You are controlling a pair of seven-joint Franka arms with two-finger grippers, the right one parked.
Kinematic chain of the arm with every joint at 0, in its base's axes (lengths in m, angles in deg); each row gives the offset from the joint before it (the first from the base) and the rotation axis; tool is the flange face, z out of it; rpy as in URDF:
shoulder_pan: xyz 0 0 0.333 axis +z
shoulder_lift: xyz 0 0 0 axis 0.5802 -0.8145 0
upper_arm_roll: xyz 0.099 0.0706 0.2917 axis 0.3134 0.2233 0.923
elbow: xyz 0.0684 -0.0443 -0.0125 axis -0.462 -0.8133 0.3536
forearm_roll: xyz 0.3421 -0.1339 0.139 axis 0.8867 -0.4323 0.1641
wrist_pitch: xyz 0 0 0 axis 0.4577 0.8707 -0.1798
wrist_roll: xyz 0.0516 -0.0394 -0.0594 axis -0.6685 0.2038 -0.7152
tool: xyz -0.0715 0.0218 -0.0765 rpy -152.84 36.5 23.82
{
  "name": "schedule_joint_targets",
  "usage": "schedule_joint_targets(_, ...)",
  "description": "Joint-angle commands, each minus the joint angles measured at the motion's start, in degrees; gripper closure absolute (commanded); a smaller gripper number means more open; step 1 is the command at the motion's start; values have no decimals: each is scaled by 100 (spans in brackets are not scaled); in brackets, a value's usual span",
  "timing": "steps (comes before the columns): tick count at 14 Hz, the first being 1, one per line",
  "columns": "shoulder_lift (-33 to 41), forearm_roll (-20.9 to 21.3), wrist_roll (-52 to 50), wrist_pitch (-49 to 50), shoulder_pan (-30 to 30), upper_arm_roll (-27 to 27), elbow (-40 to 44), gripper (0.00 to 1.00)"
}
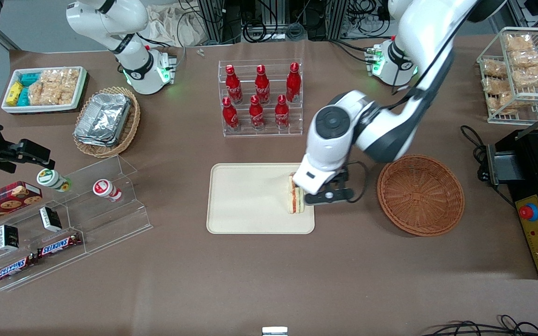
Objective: Place sandwich from basket to tray
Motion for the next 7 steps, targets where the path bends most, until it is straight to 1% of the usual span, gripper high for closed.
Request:
schedule_joint_targets(1,626,-791,1093,946,508,-6,192,0)
schedule_joint_targets(3,1030,-1039,1746,1728,983,3,342,0)
schedule_joint_targets(4,1267,-1066,1966,2045,1037,46,377,0)
schedule_joint_targets(5,1487,-1084,2238,2379,1046,334,352,0)
schedule_joint_targets(7,2049,-1539,3124,2916,985,949,238,0)
